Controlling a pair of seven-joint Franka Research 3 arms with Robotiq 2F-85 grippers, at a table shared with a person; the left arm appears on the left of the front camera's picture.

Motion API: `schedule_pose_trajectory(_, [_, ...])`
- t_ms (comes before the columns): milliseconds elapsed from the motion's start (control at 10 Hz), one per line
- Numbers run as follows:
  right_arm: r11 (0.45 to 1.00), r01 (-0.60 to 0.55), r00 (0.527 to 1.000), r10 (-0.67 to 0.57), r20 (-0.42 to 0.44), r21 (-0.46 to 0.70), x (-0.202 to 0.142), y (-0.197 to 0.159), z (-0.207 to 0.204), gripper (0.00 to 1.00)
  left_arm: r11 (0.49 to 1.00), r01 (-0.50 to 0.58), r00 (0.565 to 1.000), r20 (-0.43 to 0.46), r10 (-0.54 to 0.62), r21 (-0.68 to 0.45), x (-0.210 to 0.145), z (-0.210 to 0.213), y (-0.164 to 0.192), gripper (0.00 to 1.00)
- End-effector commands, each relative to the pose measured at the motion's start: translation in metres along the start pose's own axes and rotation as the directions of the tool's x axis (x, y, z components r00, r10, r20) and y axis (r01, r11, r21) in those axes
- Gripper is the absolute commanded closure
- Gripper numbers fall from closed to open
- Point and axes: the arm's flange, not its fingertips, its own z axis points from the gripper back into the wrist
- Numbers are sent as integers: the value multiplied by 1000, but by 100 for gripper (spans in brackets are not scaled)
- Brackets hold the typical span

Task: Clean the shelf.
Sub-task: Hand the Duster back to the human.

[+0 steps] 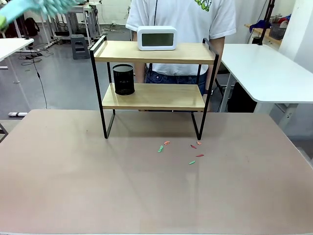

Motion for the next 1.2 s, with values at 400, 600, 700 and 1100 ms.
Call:
schedule_pose_trajectory(400, [996,-27,959,1,-282,-90,-41,1,-59,0,940,168,676,-659,-329,-298,58,-115,29,88])
schedule_pose_trajectory(600, [1000,-3,979,4,-202,5,-30,27,-58,0,947,95,812,-526,-251,-306,43,-125,16,88])
schedule_pose_trajectory(700, [1000,-3,979,4,-202,5,-30,27,-58,0,947,95,812,-526,-251,-306,43,-125,16,88])
schedule_pose_trajectory(1100, [998,42,887,-17,-461,44,-36,26,-129,0,888,128,555,-710,-433,-442,79,-192,13,88])
